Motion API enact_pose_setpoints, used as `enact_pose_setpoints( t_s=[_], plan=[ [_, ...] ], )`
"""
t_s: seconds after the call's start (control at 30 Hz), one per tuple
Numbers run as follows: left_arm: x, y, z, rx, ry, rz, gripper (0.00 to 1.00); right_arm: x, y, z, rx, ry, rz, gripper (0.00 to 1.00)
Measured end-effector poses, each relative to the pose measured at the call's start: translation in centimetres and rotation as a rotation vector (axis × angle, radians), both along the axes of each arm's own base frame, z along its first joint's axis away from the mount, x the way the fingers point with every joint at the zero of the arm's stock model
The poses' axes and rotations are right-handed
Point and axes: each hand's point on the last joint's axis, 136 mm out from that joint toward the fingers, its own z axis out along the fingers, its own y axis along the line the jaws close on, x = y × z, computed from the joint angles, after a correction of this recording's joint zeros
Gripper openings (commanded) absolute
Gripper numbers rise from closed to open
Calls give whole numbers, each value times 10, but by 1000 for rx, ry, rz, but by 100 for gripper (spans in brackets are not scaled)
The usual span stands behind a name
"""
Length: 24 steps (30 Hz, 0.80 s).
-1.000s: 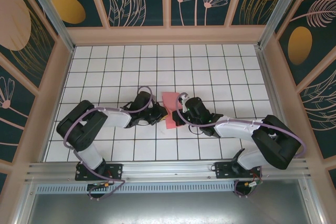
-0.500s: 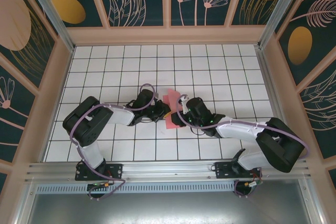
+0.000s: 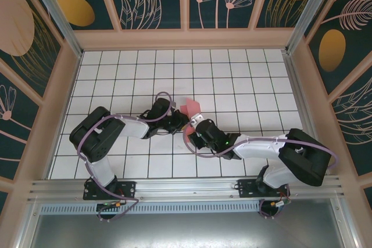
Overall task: Fold a paper plane with a square sheet of paper (pick it up from the middle)
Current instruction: Fold the triangle a second time at the center of the table.
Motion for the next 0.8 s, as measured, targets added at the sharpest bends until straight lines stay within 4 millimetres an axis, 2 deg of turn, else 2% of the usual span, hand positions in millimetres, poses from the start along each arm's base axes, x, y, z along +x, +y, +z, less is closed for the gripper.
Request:
enact_pose_setpoints(
  t_s=[0.17,0.37,0.5,0.57,0.8],
  plan=[
    [1,-1,2,-3,-4,-1,12,-2,2,2,-25,-40,21,34],
    [1,-1,2,-3,-4,-1,12,-2,-1,2,-40,-66,24,19],
    [1,-1,1,-1,-1,0,12,-4,-7,5,-34,-76,18,4],
    [1,0,1,3,2,-1,12,-5,-8,7,-25,-80,16,0],
    [-1,5,-7,49,13,4,13,-2,-9,10,10,-61,-5,0]
  ],
)
